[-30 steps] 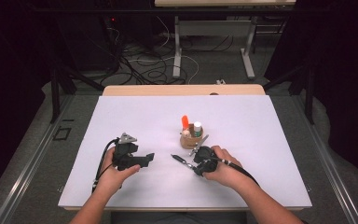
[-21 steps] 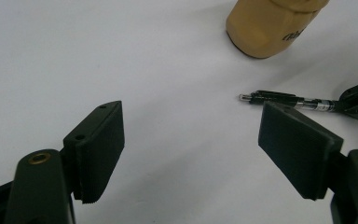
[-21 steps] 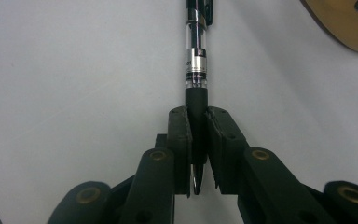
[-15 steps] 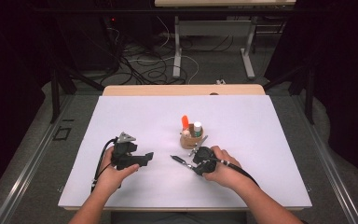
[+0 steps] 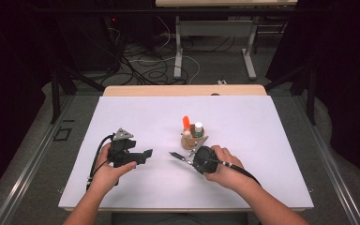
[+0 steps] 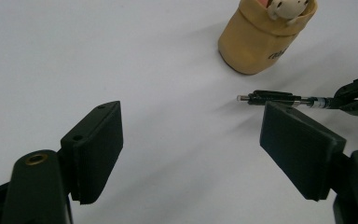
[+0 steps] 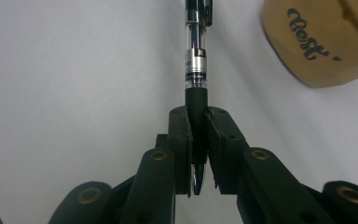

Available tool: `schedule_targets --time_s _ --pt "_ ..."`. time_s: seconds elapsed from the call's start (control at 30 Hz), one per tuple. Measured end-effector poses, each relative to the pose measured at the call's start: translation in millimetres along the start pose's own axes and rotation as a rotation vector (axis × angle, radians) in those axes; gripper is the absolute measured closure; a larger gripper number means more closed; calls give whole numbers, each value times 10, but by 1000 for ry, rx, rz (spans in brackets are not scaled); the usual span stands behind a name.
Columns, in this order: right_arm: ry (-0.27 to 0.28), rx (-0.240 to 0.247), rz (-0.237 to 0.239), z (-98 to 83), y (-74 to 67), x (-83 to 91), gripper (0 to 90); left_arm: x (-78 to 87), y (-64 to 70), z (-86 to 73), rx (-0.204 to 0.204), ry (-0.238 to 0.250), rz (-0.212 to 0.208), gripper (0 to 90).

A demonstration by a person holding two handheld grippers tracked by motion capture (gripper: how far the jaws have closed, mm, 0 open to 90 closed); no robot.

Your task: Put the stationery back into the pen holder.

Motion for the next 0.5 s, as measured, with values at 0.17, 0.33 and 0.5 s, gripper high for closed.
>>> schedule_targets --time_s 0.17,0.33,0.5 --pt "9 128 -75 -6 15 105 805 27 45 32 -18 -1 -25 222" --pt "24 262 -154 -5 6 209 805 38 71 60 -31 1 -29 222" --pt "43 434 -249 -3 -11 274 805 56 86 85 -40 4 -25 217"
Point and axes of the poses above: each handheld gripper's, and its own axes: x roughly backward along the jaws, z roughly out of its top, y roughly to its right, the point moved 7 cm from there along -x, roughly forward along the jaws, and after that the axes turned 2 degrees about -y, right-handed, at the moved point
